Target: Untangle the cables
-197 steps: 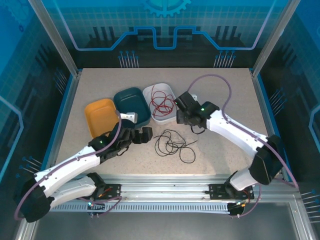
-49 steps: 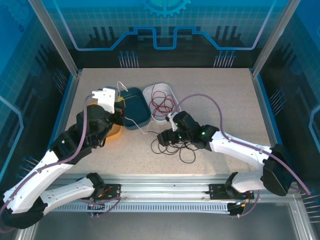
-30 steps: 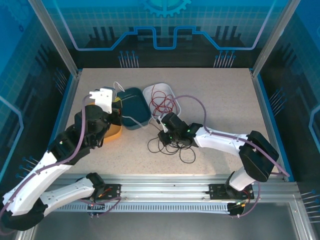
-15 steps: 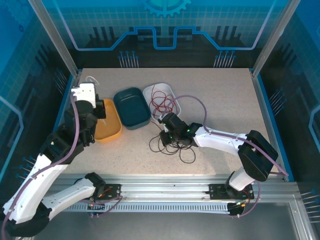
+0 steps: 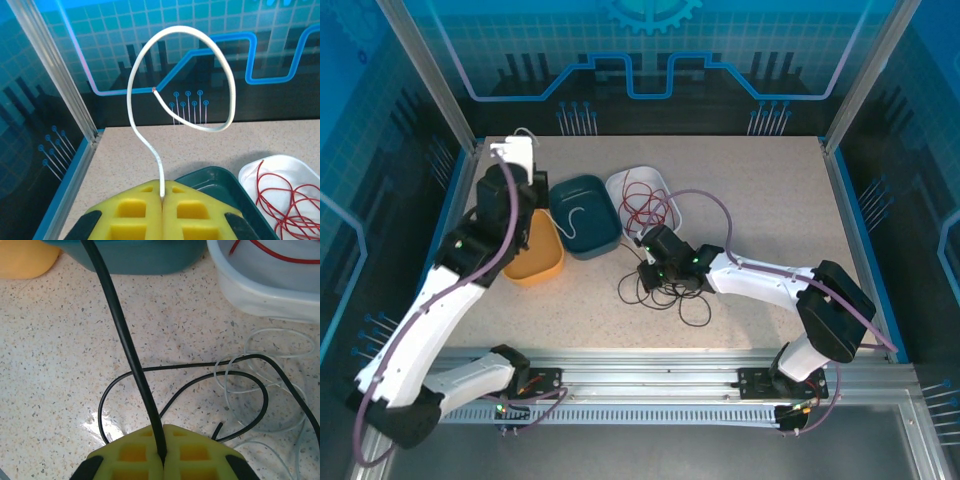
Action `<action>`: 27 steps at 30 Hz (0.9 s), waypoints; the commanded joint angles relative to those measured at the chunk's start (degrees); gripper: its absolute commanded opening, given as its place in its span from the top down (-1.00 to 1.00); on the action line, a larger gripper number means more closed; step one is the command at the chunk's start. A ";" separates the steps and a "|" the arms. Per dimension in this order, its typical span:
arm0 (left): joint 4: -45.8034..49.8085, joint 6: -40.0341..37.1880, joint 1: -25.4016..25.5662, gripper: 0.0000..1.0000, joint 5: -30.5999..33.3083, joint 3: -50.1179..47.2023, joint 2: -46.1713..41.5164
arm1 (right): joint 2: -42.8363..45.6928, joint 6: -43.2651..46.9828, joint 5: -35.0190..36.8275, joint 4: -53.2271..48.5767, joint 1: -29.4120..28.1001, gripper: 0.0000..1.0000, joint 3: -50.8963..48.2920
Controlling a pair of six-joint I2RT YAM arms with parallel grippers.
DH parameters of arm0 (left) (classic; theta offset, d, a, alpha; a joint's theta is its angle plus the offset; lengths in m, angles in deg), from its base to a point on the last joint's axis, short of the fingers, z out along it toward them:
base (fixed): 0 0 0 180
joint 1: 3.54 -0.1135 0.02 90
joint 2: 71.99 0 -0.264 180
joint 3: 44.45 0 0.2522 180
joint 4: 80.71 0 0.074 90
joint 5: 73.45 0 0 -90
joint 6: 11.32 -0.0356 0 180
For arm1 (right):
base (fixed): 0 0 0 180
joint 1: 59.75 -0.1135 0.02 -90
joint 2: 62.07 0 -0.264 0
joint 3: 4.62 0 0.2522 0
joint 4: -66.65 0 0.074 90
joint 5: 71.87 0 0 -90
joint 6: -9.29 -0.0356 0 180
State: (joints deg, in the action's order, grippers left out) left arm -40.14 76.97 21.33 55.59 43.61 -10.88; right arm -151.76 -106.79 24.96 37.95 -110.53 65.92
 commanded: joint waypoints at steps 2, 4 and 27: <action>-3.99 -0.86 -3.06 1.00 -6.41 3.55 6.07 | -1.19 -1.28 -1.64 -0.13 -1.22 0.92 1.61; -3.63 -0.12 -4.28 1.00 -8.22 4.29 8.85 | -1.30 -1.60 -1.82 -0.02 -1.55 0.91 1.77; 2.08 7.70 -6.76 1.00 -20.19 3.17 39.07 | -2.49 -2.92 -2.10 0.69 -2.56 0.88 2.50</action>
State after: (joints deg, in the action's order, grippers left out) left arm -40.21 82.06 15.10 38.59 46.10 25.64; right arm -153.60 -108.82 23.45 37.99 -111.89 67.38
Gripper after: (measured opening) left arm 0.041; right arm 0.060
